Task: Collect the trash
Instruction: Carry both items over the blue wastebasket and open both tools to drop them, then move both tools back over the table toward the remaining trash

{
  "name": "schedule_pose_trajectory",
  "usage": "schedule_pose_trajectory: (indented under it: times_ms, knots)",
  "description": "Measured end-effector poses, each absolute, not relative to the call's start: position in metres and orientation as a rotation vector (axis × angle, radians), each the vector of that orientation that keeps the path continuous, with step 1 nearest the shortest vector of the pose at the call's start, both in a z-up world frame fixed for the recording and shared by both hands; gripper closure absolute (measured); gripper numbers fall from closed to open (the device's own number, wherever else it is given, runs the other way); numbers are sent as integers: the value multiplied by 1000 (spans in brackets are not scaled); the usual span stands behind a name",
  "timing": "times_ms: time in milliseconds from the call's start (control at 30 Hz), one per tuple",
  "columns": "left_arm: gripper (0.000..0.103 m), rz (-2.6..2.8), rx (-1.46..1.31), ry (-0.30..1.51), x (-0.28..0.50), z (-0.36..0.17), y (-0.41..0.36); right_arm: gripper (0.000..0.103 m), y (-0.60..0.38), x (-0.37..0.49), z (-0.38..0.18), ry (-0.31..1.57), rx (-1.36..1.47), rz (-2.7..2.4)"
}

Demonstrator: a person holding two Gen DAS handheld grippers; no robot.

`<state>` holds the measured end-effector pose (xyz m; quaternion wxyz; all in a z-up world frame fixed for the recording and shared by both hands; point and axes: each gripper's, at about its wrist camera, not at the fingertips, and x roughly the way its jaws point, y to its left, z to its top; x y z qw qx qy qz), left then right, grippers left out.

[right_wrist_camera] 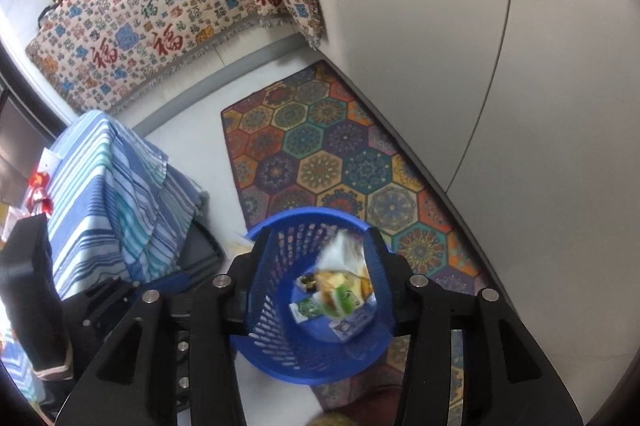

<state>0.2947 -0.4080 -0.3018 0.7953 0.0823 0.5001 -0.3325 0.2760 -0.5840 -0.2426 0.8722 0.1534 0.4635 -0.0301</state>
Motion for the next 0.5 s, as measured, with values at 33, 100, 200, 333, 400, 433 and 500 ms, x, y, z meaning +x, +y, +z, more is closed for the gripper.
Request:
schedule_pose_trajectory:
  times_ms: [33,100,200,333,400,433,500]
  knots:
    - [42,-713,173,1079,295,-301,-408,53,-585,275,-241,963,322,-68]
    - [42,-709,161,1087,295,-297,-404,47,-587,273,-238,947,319,-85]
    - [42,-698,155,1069,288,-284,-393,32,-588,271,-232,918,311,-120]
    - [41,-693,146,1016,264,-257,-363,15,-581,268,-220,867,263,-170]
    - [38,-696,144,991,248,-242,-343,12,-574,266,-212,842,238,-178]
    - [38,-692,137,983,241,-235,-332,12,-569,265,-209,831,228,-176]
    - [38,-691,141,963,222,-223,-306,11,-558,262,-202,810,208,-160]
